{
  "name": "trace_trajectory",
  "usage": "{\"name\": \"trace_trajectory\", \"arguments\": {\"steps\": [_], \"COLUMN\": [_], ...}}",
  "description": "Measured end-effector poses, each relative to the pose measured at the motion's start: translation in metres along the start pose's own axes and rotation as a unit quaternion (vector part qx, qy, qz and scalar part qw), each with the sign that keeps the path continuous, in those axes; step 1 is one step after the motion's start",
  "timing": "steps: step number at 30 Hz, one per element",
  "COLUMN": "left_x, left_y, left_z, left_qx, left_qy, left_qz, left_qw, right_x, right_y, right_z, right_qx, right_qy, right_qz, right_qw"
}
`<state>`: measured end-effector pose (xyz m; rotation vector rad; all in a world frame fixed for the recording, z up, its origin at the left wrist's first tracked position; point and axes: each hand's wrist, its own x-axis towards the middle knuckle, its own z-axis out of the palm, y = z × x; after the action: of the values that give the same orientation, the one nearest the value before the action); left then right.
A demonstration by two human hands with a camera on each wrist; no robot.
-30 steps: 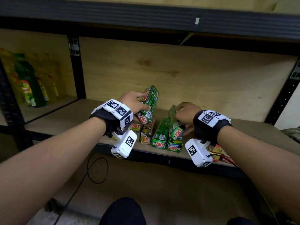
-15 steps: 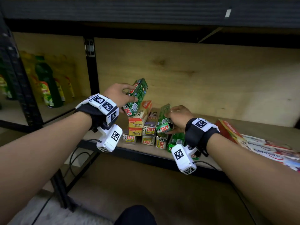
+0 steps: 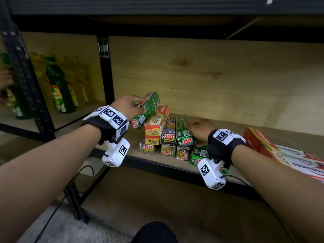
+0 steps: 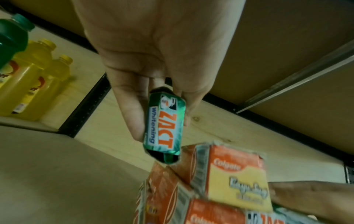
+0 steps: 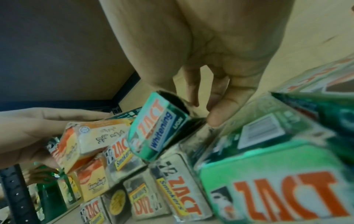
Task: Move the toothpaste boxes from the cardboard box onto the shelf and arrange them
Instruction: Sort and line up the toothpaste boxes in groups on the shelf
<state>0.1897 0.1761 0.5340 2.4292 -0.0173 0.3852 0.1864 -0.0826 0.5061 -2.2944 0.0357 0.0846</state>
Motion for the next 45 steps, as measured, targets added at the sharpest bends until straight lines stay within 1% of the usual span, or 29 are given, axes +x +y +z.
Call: {"name": "trace_trajectory", "arguments": {"steps": [4,11,14,17,20,25,30,35,38,43,45], "left_x": [-0.004,-0.010,-0.011,-0.014,-0.020,-0.023,-0.029,-0.031,-0.034,-0.040,-0.040], "left_y": [-0.016,-0.025,-0.028,-0.031,-0.029,-0.019,0.006,0.049,0.072,0.101,0.107], "left_z": [0.015,0.029,0.034,0.042,0.042,0.029,0.018,0.014,0.025,0.059,0.075], "left_qx": [0.016,0.115,0.138,0.138,0.164,0.166,0.072,0.046,0.033,0.047,0.063], "left_qy": [-0.006,0.024,0.002,-0.018,-0.037,-0.007,0.035,0.051,0.024,-0.071,-0.094], "left_qz": [0.010,0.002,-0.013,-0.032,-0.030,-0.022,0.024,0.101,0.149,0.225,0.243], "left_qw": [1.000,0.993,0.990,0.990,0.985,0.986,0.997,0.992,0.988,0.971,0.963], "right_x": [-0.010,-0.020,-0.022,-0.025,-0.025,-0.025,-0.031,-0.042,-0.047,-0.048,-0.046], "right_y": [0.006,0.013,0.018,0.023,0.028,0.032,0.033,0.037,0.038,0.044,0.047], "right_z": [-0.005,-0.018,-0.023,-0.027,-0.030,-0.036,-0.042,-0.052,-0.055,-0.053,-0.050], "right_qx": [0.007,-0.051,-0.077,-0.093,-0.086,-0.100,-0.143,-0.193,-0.243,-0.293,-0.293], "right_qy": [-0.011,-0.017,-0.011,-0.011,-0.013,-0.015,0.002,-0.009,-0.017,-0.017,-0.020], "right_qz": [-0.010,-0.013,-0.015,-0.007,0.004,0.013,0.003,0.016,0.026,0.045,0.051], "right_qw": [1.000,0.998,0.997,0.996,0.996,0.995,0.990,0.981,0.969,0.955,0.955]}}
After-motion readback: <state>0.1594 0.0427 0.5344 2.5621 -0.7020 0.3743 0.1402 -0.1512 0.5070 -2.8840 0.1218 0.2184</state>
